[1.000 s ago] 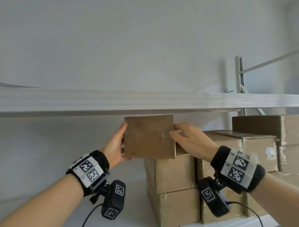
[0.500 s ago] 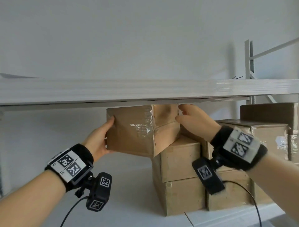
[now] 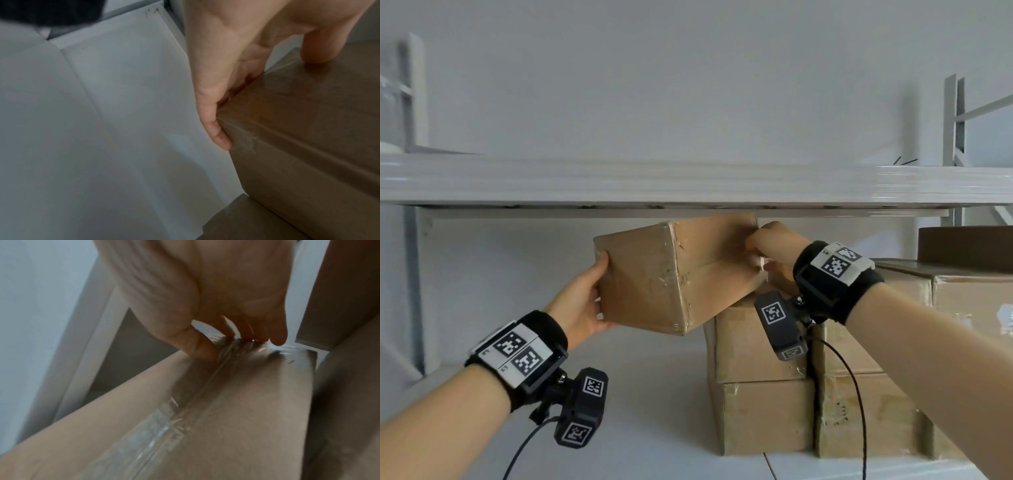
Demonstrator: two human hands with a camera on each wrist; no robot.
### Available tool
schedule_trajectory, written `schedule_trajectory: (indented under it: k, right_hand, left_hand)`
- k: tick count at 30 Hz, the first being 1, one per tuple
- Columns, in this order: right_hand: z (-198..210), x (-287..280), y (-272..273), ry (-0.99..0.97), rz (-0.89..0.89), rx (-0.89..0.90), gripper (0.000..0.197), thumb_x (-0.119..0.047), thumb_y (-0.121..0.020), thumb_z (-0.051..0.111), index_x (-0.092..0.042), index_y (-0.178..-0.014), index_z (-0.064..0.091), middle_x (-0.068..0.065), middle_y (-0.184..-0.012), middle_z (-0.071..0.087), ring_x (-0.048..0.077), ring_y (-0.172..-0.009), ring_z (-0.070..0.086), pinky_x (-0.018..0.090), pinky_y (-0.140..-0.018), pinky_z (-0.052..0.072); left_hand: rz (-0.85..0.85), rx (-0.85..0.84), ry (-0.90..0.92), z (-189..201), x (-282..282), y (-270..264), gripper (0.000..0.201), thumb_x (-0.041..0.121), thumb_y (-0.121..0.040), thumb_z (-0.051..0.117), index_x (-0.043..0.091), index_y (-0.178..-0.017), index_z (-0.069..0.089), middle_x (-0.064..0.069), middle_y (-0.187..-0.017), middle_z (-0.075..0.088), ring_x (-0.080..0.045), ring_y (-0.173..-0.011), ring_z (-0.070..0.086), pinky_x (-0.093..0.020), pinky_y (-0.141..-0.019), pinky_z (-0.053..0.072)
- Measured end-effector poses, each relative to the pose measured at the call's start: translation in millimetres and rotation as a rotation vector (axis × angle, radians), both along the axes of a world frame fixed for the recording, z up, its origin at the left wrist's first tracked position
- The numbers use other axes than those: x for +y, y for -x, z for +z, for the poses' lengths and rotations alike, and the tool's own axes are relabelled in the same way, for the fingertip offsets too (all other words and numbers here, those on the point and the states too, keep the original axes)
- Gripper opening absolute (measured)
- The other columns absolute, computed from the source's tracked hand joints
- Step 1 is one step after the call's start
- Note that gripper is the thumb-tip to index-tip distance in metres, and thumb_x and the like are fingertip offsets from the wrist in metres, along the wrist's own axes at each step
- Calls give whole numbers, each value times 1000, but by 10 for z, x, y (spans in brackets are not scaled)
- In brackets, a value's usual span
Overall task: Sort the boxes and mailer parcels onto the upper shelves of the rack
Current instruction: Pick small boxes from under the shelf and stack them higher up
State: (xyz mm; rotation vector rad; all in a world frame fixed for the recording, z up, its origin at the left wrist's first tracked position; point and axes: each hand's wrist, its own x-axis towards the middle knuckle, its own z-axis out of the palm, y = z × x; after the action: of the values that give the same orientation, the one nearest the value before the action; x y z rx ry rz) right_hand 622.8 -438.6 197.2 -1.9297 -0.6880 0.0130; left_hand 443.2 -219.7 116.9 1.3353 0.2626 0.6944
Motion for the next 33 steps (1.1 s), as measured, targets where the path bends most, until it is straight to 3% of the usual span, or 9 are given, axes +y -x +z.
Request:
schedule_trajectory:
  k: [3, 6, 10, 14, 16, 20, 24, 29, 33]
  right_hand:
    - [-68, -27, 93, -99, 74, 3, 37, -14, -89, 56, -4, -124, 51, 15, -117, 56, 27, -102, 53, 38, -82, 49]
    - [-100, -75, 324, -173, 137, -15, 30, -11, -88, 57, -4, -117, 56, 14, -107, 57, 23, -90, 54, 37, -79, 49]
    - [-133, -118, 736, -210, 193, -61, 28, -12, -89, 57, -2, -115, 58, 16, -105, 57, 27, -94, 55, 44, -91, 51]
    - [-279, -97, 1205, -202, 234, -74, 29, -23, -93, 56, -6, -117, 59, 10, -103, 56, 19, -89, 53, 45, -94, 50]
    - [-398, -71, 1450, -209, 274, -57, 33, -34, -92, 59, -12, -117, 59, 3, -111, 62, 14, -95, 58, 40, -89, 51]
    - [-653, -1, 1896, -224, 299, -3, 60, -55, -83, 62, -19, -129, 50, -6, -120, 58, 7, -101, 57, 31, -79, 49]
    - [-996, 44, 2223, -186, 252, -40, 102, -77, -59, 59, -21, -142, 39, -2, -136, 46, 17, -118, 50, 38, -97, 45]
    - [-1437, -93, 2494, -114, 225, -41, 108, -74, -55, 61, -19, -144, 35, 4, -137, 45, 21, -118, 52, 40, -99, 46]
    - [-1880, -340, 2636, -25, 217, -48, 103, -64, -60, 63, -21, -148, 30, 2, -141, 41, 19, -125, 47, 44, -107, 41]
  left_hand:
    - [7, -18, 34, -64, -29, 170, 65, 58, -78, 59, 24, -133, 52, -6, -129, 55, -28, -117, 54, -48, -79, 53]
    - [-9, -34, 63, -108, -39, 413, 58, 60, -84, 55, 24, -129, 56, -7, -130, 56, -29, -118, 54, -49, -83, 53]
    - [-84, -48, 154, -188, 33, 812, 78, 75, -76, 52, 18, -130, 56, -11, -129, 61, -34, -120, 55, -57, -90, 49]
    - [-205, -17, 240, -358, 106, 1321, 98, 86, -59, 59, 17, -128, 59, -15, -128, 62, -40, -115, 59, -69, -92, 41]
    - [-223, 4, 290, -474, 141, 1602, 103, 85, -53, 65, 16, -128, 58, -15, -129, 61, -41, -116, 58, -73, -93, 36]
    - [-271, 57, 348, -725, 183, 2135, 93, 75, -60, 71, 18, -132, 55, -16, -133, 58, -41, -122, 54, -76, -94, 32]
    - [-328, 128, 329, -988, 94, 2493, 66, 47, -70, 73, 17, -127, 61, -12, -126, 61, -38, -116, 58, -77, -94, 29]
    - [-345, 239, 353, -1460, -89, 2665, 48, 29, -70, 76, 12, -115, 69, -17, -115, 65, -43, -112, 60, -77, -87, 36]
    - [-430, 372, 278, -1927, -284, 2655, 65, 24, -61, 86, 5, -119, 65, -22, -118, 65, -42, -108, 63, -66, -88, 47]
